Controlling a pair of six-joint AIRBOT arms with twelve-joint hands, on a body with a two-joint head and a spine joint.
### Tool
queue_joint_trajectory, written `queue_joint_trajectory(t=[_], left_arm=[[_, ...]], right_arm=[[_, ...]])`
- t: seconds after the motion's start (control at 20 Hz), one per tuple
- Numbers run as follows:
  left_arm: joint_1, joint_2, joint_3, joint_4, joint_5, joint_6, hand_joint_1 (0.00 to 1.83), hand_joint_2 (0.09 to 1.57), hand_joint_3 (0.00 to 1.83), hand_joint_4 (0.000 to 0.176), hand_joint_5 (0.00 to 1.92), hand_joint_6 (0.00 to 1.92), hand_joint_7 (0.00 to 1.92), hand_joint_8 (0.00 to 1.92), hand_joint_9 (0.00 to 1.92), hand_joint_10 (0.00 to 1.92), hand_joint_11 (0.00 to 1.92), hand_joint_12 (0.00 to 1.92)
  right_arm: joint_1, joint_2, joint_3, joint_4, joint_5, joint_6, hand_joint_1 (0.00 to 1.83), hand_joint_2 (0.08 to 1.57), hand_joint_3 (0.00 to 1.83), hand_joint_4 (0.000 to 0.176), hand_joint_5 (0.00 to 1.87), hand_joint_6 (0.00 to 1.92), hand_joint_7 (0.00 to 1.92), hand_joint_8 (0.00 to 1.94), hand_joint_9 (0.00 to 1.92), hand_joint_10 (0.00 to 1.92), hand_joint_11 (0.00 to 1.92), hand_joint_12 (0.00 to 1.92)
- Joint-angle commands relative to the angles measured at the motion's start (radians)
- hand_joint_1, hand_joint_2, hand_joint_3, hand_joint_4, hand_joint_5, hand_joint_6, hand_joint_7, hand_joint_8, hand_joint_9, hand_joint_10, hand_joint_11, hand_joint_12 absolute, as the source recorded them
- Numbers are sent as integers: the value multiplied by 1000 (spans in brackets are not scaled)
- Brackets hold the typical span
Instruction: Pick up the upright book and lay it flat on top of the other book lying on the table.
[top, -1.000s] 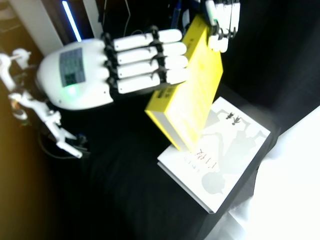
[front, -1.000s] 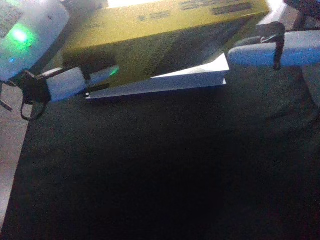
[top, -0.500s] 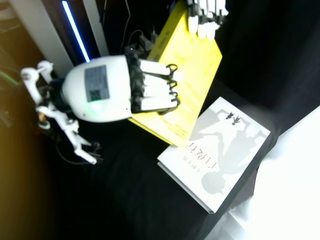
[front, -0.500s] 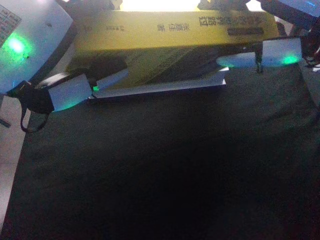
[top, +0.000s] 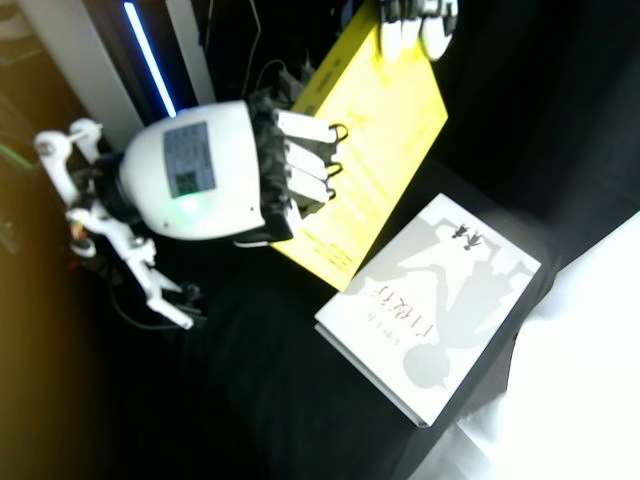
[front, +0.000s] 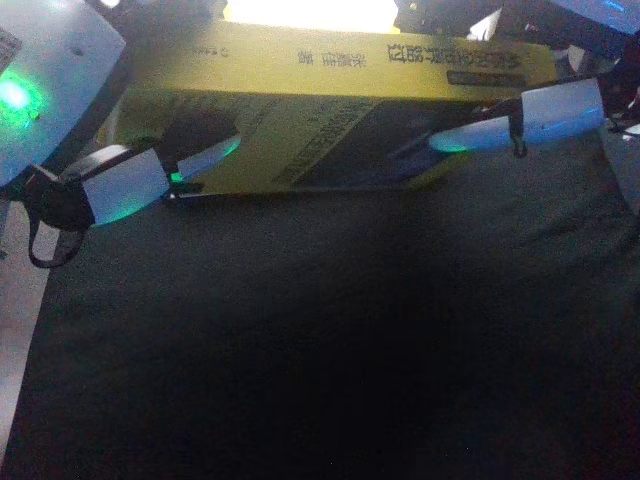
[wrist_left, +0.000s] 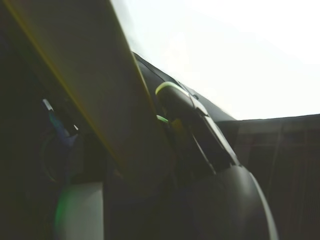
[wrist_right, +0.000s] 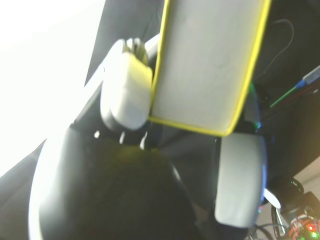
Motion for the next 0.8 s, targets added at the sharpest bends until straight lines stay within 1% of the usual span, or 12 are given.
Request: queue_joint_trajectory(t=[0.0,0.1,0.2,0.25,0.3,0.35,0.4,0.45,0.5,0.65,0.7,0.75], left_arm=[[0,19,3,-9,-176,11,542,987,0,173,5,7,4,11,6,10,7,10],[43,26,-4,-48,-183,11,546,963,0,175,0,1,0,1,0,1,1,1],[91,29,-15,-80,-193,11,643,1010,0,176,0,0,0,0,0,0,0,0],[109,29,-20,-89,-195,11,608,1013,0,176,0,0,0,0,0,0,0,0],[141,27,-26,-110,-200,10,680,1024,1,176,0,0,0,0,0,0,0,0],[158,24,-30,-122,-204,9,660,1028,3,176,0,0,0,0,0,0,0,0],[169,21,-32,-126,-206,9,660,1028,3,176,0,0,0,0,0,0,0,0],[179,15,-32,-129,-206,9,608,1009,0,176,0,0,0,0,0,0,0,0],[188,9,-32,-130,-205,8,539,1006,0,162,0,0,0,0,0,0,0,0],[208,-9,-36,-130,-200,6,531,1027,4,176,0,0,0,0,0,0,0,0],[217,-15,-35,-130,-205,0,574,1036,7,146,0,0,0,0,0,0,0,0],[225,-19,-34,-130,-210,-11,568,1046,10,161,0,0,0,0,0,0,0,0]], right_arm=[[17,22,10,78,57,0,1214,1232,0,0,621,1379,933,1277,988,1394,795,1862],[26,28,17,94,57,-1,1225,1214,0,0,642,1359,976,1186,1025,1255,777,1791],[54,33,26,101,55,-2,1218,1222,0,0,636,1368,946,1241,1030,1213,788,1776],[70,34,30,101,52,-3,1212,1233,4,0,616,1374,922,1299,1049,1259,849,1793],[96,39,31,101,45,-24,1341,1184,0,0,666,1189,934,1131,985,1374,922,1704],[116,45,26,103,30,-49,1150,1226,6,0,729,1315,1073,1605,1098,1763,1034,1878],[132,50,22,103,17,-73,1150,1226,6,0,729,1315,1073,1605,1098,1763,1034,1878],[150,54,18,103,2,-102,1098,1252,10,0,711,1385,1253,1874,1289,1889,1202,1912],[166,55,20,103,-11,-116,1090,1259,9,0,706,1403,1310,1928,1370,1915,1284,1919],[214,54,27,104,-47,-195,1098,1255,0,0,719,1381,1201,1887,1289,1921,1236,1921],[228,53,26,104,-66,-229,1111,1241,0,0,745,1343,1173,1809,1230,1878,1170,1921],[243,52,28,104,-83,-252,1117,1232,0,0,762,1319,1217,1810,1251,1885,1202,1921]])
